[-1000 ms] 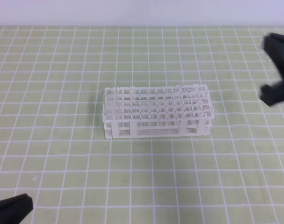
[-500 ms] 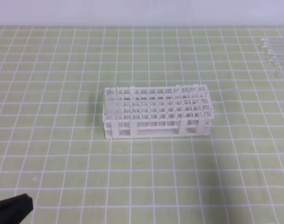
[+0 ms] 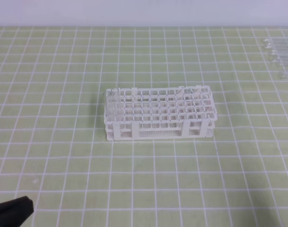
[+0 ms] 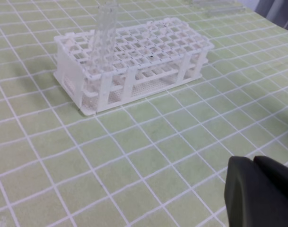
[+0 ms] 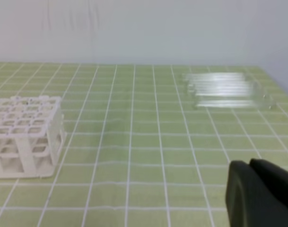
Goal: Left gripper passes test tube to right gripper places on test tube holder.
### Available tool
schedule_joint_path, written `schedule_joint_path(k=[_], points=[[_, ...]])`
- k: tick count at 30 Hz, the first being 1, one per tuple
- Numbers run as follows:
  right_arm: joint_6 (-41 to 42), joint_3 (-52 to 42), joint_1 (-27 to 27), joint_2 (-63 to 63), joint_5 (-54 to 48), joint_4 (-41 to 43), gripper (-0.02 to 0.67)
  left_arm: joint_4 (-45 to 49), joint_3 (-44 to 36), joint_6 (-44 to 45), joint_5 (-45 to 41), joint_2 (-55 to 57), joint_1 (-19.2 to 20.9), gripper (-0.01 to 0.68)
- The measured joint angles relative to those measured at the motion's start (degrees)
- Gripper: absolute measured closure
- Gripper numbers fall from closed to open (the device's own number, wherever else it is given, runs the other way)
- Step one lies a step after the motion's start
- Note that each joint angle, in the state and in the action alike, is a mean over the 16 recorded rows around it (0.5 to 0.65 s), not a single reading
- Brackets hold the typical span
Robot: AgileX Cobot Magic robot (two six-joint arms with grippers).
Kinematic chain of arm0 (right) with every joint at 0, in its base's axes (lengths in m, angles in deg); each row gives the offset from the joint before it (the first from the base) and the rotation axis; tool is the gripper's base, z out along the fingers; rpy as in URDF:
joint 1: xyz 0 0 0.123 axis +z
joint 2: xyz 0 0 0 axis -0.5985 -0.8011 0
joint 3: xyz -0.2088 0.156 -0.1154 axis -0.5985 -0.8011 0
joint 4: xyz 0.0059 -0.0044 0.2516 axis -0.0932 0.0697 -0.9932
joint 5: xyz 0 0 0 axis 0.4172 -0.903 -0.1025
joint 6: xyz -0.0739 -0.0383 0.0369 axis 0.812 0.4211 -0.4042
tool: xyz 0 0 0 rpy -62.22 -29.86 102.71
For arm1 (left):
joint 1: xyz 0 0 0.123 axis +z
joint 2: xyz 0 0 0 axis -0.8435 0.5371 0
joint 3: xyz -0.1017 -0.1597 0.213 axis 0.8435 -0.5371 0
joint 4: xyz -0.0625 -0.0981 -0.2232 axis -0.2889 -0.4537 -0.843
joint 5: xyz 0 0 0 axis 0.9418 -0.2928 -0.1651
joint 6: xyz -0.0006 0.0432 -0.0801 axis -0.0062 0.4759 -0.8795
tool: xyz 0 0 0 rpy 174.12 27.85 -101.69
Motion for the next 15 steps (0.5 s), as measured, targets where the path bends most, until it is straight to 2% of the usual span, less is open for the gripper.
schedule_joint_path(k=[15], points=[[0.0,-3.1,0.1,5.5,-5.9,-3.6,0.664,0.0,0.0,0.0,0.0,-0.1,0.0,0.675]])
